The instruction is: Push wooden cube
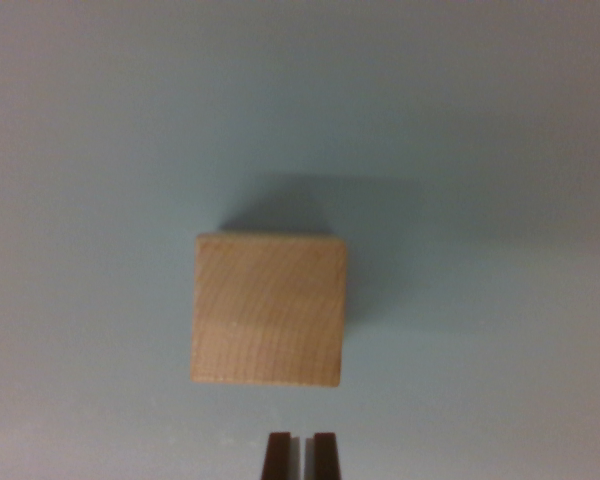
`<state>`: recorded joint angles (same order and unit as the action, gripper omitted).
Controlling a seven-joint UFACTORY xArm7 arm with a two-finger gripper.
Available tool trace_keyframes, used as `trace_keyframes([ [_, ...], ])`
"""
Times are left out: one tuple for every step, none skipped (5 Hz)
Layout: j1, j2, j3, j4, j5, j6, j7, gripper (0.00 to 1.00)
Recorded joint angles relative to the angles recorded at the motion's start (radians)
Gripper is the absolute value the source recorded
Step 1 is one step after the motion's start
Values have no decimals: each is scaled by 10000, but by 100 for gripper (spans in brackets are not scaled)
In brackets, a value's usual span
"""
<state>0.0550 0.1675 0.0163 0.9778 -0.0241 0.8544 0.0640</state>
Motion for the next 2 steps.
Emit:
trace_keyframes([
  [20,84,13,-346,3,-388,13,0],
  [20,84,13,-346,3,-388,13,0],
])
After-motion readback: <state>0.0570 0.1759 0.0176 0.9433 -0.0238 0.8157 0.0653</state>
